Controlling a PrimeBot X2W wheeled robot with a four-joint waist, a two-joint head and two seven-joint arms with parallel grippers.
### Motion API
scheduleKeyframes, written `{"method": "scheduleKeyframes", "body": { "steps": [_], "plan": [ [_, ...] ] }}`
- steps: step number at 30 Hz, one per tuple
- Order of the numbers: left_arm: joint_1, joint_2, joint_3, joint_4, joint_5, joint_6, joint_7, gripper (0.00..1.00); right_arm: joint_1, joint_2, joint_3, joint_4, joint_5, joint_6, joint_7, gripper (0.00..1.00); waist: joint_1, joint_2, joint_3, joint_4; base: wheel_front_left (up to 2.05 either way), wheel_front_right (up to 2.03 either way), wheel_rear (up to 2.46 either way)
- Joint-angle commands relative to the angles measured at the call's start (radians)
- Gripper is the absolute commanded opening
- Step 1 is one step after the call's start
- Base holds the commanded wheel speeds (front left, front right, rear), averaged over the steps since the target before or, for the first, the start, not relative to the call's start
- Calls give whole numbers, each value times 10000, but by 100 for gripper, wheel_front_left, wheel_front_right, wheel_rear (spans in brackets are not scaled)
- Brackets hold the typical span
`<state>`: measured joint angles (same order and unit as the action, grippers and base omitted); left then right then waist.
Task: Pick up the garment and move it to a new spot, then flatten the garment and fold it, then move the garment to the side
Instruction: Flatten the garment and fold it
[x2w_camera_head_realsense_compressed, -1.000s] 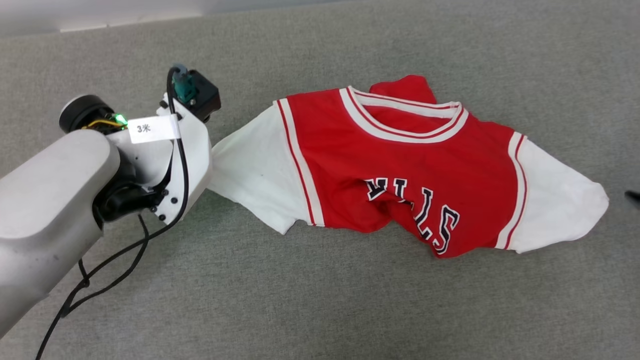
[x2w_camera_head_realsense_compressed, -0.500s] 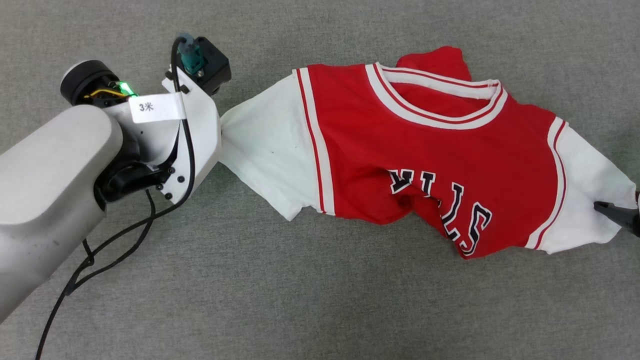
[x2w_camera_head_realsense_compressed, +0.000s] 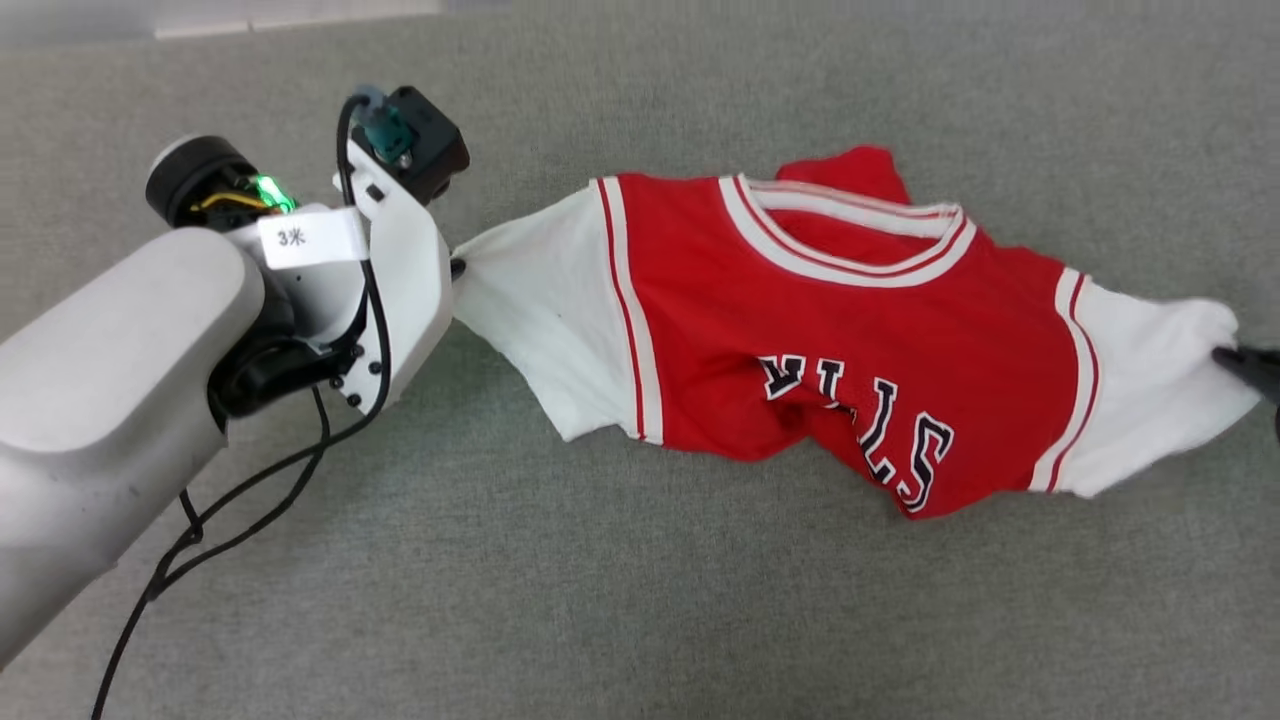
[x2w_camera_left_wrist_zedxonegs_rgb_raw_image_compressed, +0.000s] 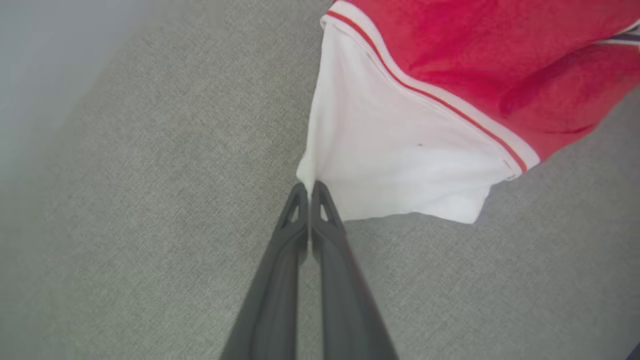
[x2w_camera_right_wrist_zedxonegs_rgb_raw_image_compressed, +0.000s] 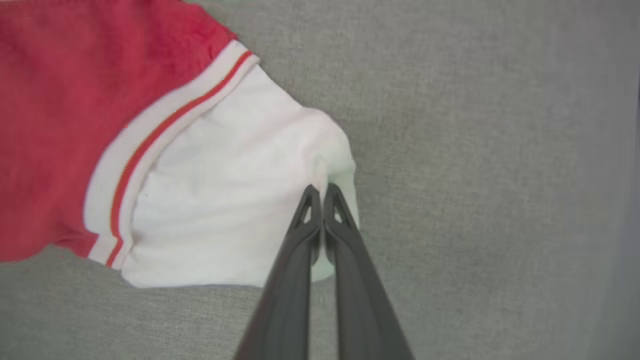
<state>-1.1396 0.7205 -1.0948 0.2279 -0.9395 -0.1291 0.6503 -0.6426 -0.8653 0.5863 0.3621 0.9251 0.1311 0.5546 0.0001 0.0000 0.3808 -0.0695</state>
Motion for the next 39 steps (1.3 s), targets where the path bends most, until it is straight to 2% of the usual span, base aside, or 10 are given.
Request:
{"method": "scheduleKeyframes", "body": {
  "steps": [1, 8, 12, 16, 21, 26, 34, 39],
  "plan": [
    [133, 46, -25, 26, -27, 5, -294, 0, -245, -254, 80, -229, 81, -7, -314, 0, -1, 0, -665, 51, 0, 0, 0],
    [70, 508, 270, -238, 229, 10, -1411, 0, -475, -1095, 19, -1258, 14, -7, -1602, 0, -1, 0, -1760, 125, 0, 0, 0],
    [-136, 766, 487, -688, 391, 122, -1738, 0, -623, -1385, -198, -1856, -159, -7, -2114, 0, -1, 0, -2200, 209, 0, 0, 0],
    [-491, 885, 802, -1130, 519, 326, -1989, 0, -904, -1376, -554, -2313, -428, -8, -2394, 0, -1, 0, -2503, 285, 0, 0, 0],
    [-948, 795, 1115, -1355, 713, 586, -2237, 0, -1374, -888, -1162, -2492, -1071, -7, -2365, 0, -1, 0, -2661, 397, 0, 0, 0],
    [-1502, 563, 1316, -1260, 848, 670, -2285, 0, -2088, -330, -1702, -2583, -1969, -7, -1978, 0, -1, 0, -2430, 596, 0, 0, 0],
    [-3159, -4, 1734, -340, 1404, 625, -2495, 0, -4412, 557, -1759, -2164, -3306, -7, -1136, 0, -1, 0, -1210, 886, 0, 0, 0],
    [-4290, -422, 2044, 550, 1746, 657, -2817, 0, -6113, 969, -1580, -1391, -3988, -8, -1149, 0, -1, 0, -394, 1020, 0, 0, 0]
  ]
}}
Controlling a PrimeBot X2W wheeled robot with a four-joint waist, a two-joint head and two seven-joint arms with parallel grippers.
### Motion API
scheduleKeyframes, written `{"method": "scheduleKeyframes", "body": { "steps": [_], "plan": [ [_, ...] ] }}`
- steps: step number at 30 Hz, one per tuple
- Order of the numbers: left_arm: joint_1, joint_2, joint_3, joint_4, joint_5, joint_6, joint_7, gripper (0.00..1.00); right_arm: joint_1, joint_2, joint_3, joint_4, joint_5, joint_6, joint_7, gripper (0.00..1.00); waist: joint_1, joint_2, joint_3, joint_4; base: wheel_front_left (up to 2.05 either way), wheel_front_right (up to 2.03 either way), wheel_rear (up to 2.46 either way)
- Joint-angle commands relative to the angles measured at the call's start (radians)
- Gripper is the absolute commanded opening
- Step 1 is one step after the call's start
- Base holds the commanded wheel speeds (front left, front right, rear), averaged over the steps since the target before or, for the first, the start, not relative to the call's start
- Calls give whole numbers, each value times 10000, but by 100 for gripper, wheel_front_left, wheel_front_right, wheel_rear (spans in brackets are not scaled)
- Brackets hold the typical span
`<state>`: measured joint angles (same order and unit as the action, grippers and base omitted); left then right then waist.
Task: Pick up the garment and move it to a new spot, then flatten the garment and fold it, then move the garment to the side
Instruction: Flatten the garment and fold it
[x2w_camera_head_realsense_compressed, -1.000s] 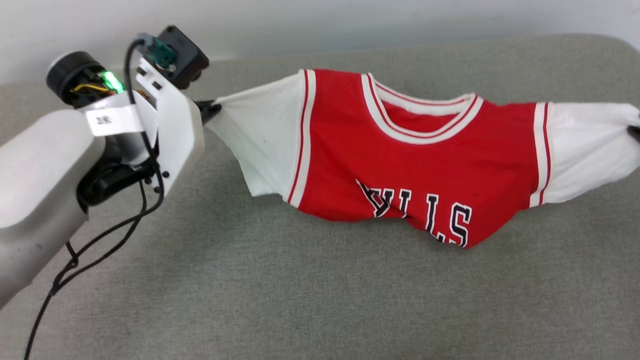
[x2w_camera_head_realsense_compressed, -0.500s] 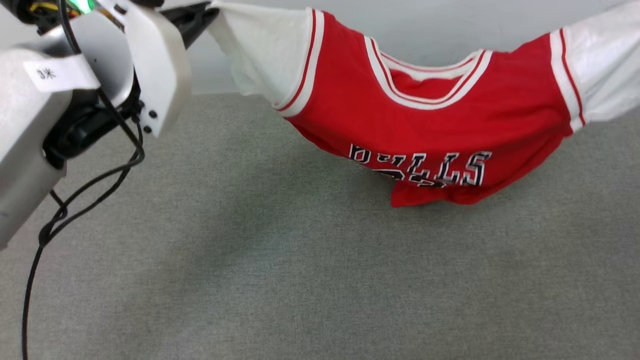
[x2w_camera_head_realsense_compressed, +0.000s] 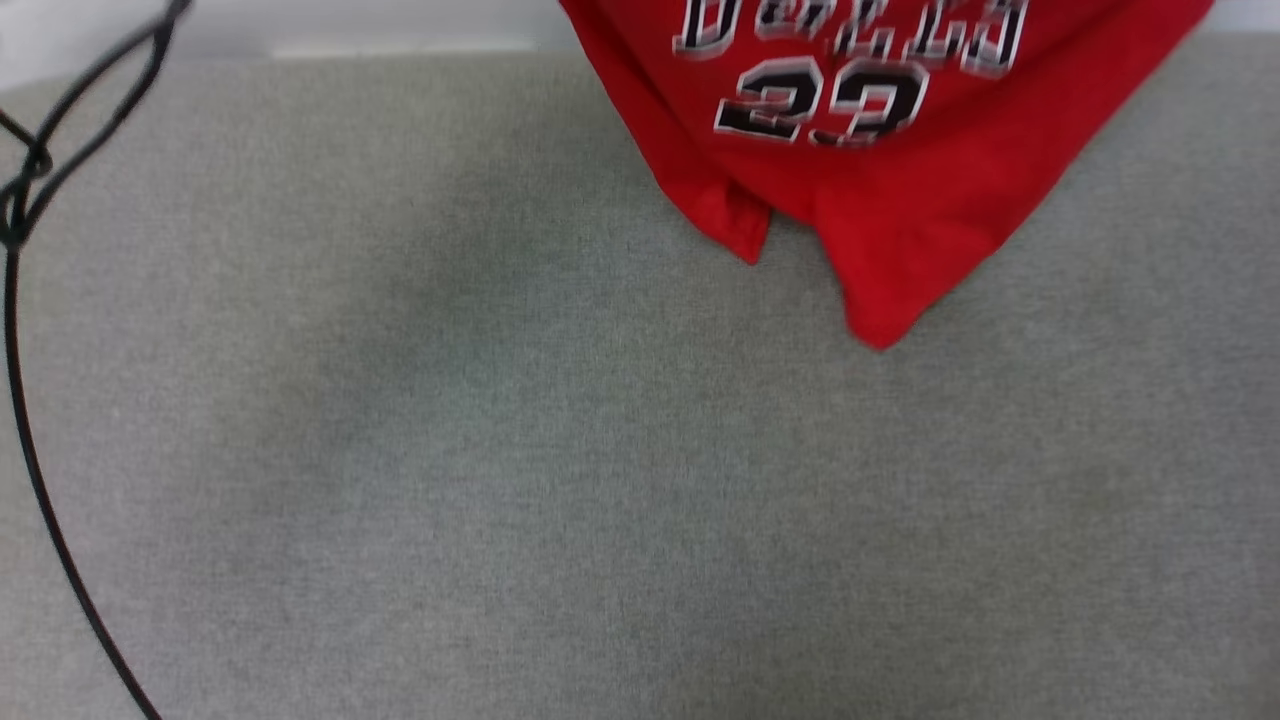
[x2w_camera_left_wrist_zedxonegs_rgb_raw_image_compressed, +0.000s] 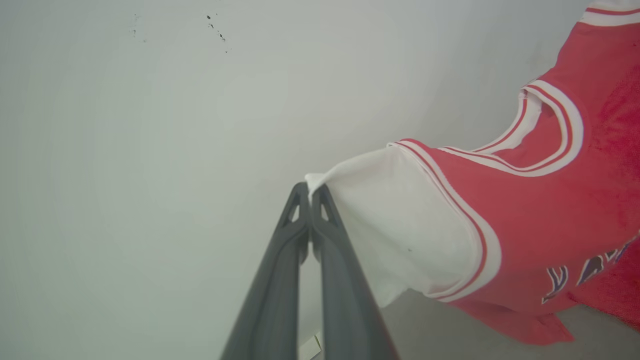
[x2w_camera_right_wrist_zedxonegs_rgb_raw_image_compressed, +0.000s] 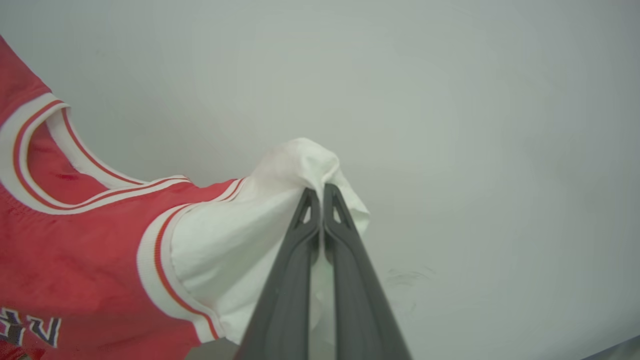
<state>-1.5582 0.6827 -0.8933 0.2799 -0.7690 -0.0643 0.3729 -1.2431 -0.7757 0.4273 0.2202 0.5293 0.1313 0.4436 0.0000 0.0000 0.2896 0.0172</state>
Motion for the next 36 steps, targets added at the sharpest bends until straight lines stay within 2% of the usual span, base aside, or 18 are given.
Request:
{"method": "scheduleKeyframes", "body": {
  "steps": [1, 5, 9, 19, 20, 28, 32, 36],
  "plan": [
    [-327, -143, 74, 237, 131, -9, -125, 0, -507, 169, 59, 229, -148, -9, -111, 0, 0, 0, 706, 181, 0, 0, 0],
    [-1331, -543, 354, 1100, 421, 15, -696, 0, -2111, 582, 314, 1138, -726, -10, -494, 0, 0, 0, 1350, 265, 0, 0, 0],
    [-2233, -710, 461, 1812, 755, -129, -1173, 0, -3524, 845, 685, 1930, -1219, -10, -923, 0, 0, 0, 1777, 317, 0, 0, 0],
    [-3471, -1038, 544, 3417, 974, -447, -2311, 0, -5789, 1391, 1497, 3850, -1341, -9, -1828, 0, 0, 0, 2194, 526, 0, 0, 0],
    [-3413, -1160, 469, 3793, 953, -487, -2642, 0, -5904, 1551, 1888, 4331, -1191, -10, -2125, 0, 0, 0, 2286, 551, 0, 0, 0],
    [-2135, -1348, 105, 4337, 590, -599, -3491, 0, -4911, 1771, 3083, 5250, -384, -10, -3072, 0, 0, 0, 2243, 470, 0, 0, 0],
    [-728, -1320, -128, 4151, 316, -614, -4029, 0, -3755, 1824, 3763, 5412, 229, -10, -3688, 0, 0, 0, 1928, 356, 0, 0, 0],
    [1179, -1111, -208, 3830, -117, -322, -4529, 0, -2382, 1829, 4321, 5402, 979, -10, -4292, 0, 0, 0, 1539, 252, 0, 0, 0]
  ]
}}
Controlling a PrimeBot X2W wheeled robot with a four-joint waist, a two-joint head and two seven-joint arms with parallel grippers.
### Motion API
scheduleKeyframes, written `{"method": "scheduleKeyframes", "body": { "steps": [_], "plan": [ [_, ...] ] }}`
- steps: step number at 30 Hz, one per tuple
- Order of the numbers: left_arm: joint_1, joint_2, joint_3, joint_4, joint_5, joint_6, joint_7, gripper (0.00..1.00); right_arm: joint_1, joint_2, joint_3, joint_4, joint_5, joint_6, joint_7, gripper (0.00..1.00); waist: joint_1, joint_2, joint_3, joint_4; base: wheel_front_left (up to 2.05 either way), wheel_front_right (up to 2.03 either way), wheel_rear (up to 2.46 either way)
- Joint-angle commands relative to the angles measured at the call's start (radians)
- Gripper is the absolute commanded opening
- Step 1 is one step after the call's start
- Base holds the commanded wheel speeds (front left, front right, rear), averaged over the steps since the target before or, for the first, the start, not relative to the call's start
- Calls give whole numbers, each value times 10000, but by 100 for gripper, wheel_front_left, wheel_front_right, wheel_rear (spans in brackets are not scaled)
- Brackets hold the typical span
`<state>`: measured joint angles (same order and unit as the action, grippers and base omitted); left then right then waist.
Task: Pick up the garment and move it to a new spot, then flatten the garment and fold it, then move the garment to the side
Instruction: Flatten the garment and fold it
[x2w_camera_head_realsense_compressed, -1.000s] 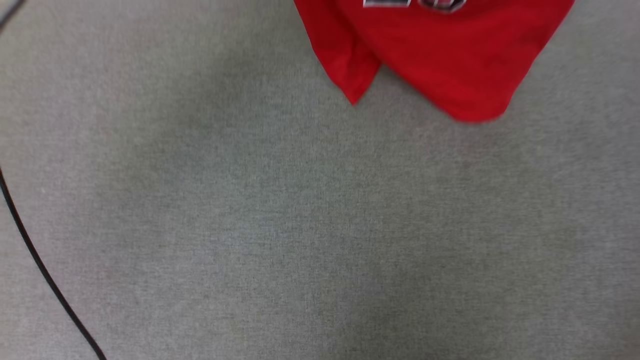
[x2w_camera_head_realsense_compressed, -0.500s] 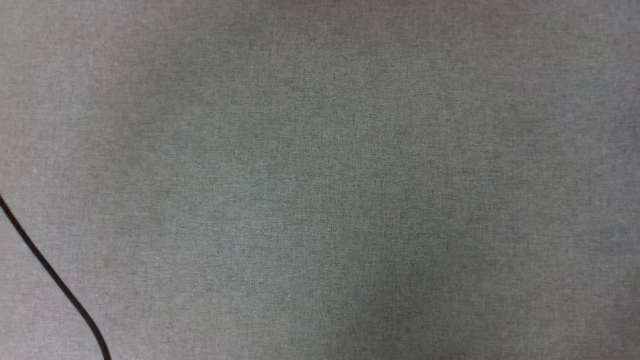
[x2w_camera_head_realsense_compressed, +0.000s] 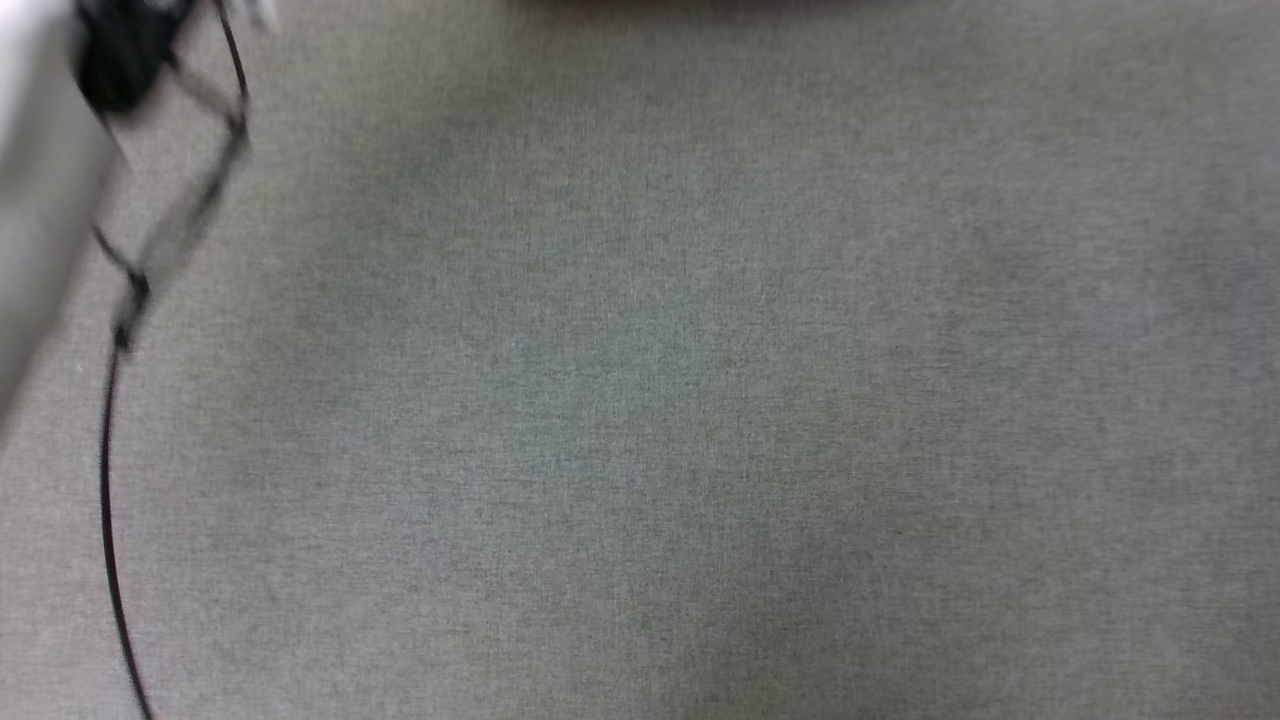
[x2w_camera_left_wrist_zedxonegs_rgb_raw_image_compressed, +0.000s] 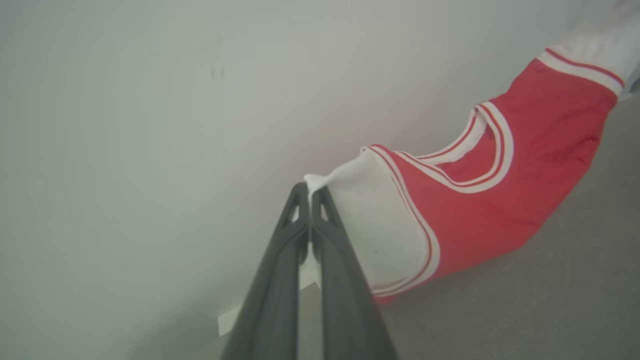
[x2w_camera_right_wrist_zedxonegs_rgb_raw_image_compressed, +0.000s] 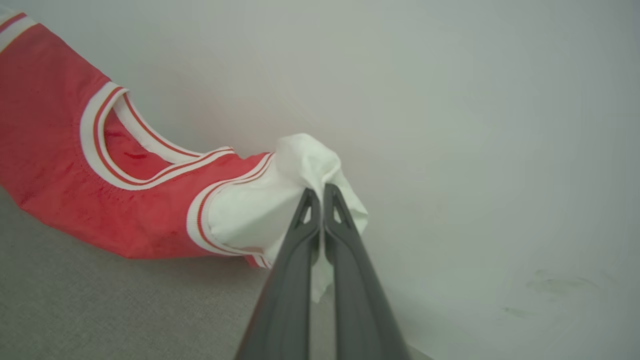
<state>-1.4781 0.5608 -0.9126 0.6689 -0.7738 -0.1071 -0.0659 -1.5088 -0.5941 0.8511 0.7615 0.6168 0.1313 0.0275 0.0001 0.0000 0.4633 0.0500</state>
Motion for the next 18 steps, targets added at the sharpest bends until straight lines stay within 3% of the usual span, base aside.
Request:
{"method": "scheduleKeyframes", "body": {
  "steps": [1, 12, 18],
  "plan": [
    [852, 125, -20, -161, -207, 168, -251, 0, 658, -15, 299, -85, 251, -10, -223, 0, -1, 0, -293, -84, 0, 0, 0],
    [5685, 755, -325, -1934, -1300, 1229, -1174, 0, 4603, -686, 1619, -1123, 1791, -10, -1155, 0, -1, 0, -1683, -311, 0, 0, 0],
    [7958, 1506, -175, -3073, -2150, 1780, -1478, 0, 6437, -1197, 1702, -1479, 2328, -10, -1604, 0, -1, 0, -2505, -360, 0, 0, 0]
  ]
}}
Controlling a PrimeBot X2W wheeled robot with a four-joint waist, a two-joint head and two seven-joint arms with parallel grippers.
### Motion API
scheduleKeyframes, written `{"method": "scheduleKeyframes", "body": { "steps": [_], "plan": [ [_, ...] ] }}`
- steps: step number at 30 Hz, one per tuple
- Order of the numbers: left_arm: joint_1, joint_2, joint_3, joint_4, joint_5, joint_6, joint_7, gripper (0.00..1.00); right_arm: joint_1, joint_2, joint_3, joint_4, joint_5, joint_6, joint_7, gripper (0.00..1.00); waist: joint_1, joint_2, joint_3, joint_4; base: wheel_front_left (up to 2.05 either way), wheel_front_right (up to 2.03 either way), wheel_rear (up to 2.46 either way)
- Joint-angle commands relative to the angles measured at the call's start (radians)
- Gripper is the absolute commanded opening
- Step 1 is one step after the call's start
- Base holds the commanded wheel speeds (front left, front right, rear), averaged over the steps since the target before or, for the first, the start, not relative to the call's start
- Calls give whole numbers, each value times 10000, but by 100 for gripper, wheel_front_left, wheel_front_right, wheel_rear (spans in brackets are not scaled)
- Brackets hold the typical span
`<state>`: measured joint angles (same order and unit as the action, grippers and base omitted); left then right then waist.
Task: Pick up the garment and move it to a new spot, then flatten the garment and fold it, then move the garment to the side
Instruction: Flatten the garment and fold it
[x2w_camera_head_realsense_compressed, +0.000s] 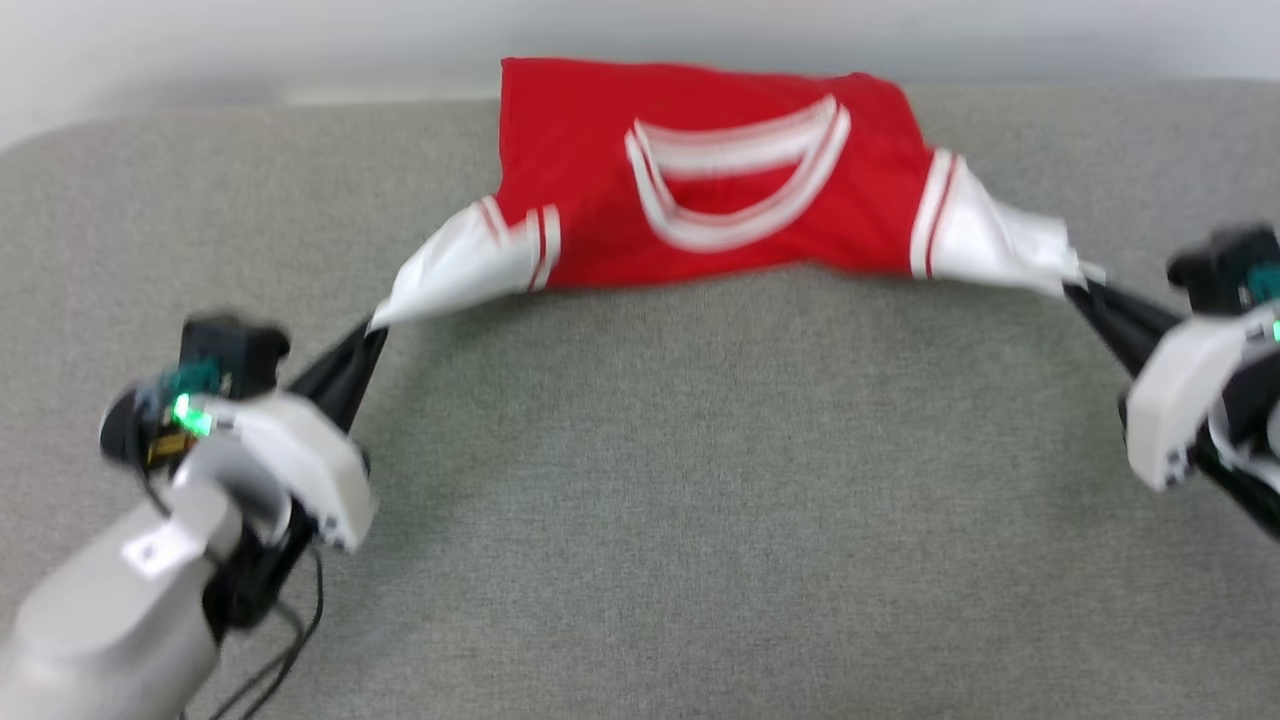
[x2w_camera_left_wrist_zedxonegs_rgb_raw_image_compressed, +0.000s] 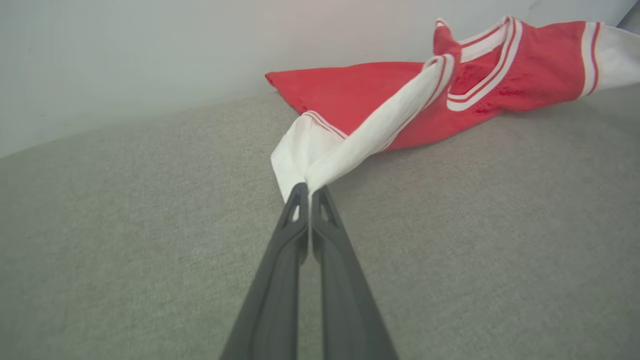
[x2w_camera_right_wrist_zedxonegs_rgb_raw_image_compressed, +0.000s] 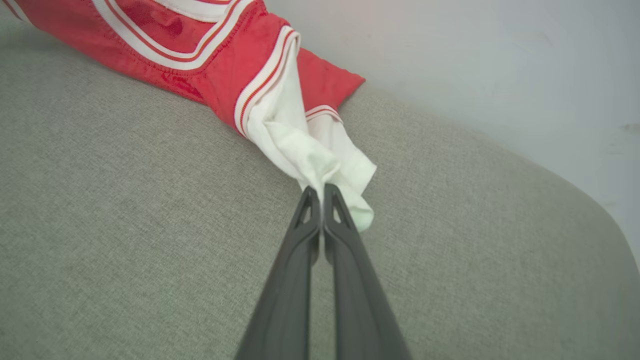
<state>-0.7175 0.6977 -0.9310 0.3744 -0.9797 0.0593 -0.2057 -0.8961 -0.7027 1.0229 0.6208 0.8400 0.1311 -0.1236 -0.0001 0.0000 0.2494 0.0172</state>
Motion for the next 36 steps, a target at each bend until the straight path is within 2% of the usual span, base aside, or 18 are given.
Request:
{"method": "scheduleKeyframes", "body": {
  "steps": [1, 5, 12, 17, 25, 31, 36],
  "plan": [
    [690, 236, -18, -298, -172, 208, -92, 0, 595, -213, -50, -118, 179, -8, -134, 0, 1, 0, -508, -44, 0, 0, 0],
    [1741, 687, -202, -719, -312, 587, -116, 0, 1758, -566, -141, -285, 315, -8, -256, 0, 1, 0, -994, -50, 0, 0, 0],
    [3554, 1062, -236, -1351, -803, 1365, -306, 0, 3794, -1154, -736, -840, 569, -8, -281, 0, 1, 0, -1752, -67, 0, 0, 0],
    [5045, 1441, -29, -2042, -1310, 1943, -478, 0, 5331, -1576, -1281, -1482, 574, -8, 58, 0, 1, 0, -2222, -141, 0, 0, 0],
    [6994, 2050, -43, -3094, -1507, 2646, -567, 0, 7641, -2179, -2333, -2596, 848, -11, 1046, 0, 1, 0, -2656, -45, 0, 0, 0],
    [7459, 2140, -197, -3555, -1457, 2911, -548, 0, 8846, -2345, -2921, -3439, 1016, -11, 2229, 0, 1, 0, -2625, 51, 0, 0, 0],
    [7184, 1898, -302, -3632, -1273, 2953, -471, 0, 9038, -2217, -3424, -3803, 720, -10, 2804, 0, 1, 0, -2558, 84, 0, 0, 0]
  ]
}}
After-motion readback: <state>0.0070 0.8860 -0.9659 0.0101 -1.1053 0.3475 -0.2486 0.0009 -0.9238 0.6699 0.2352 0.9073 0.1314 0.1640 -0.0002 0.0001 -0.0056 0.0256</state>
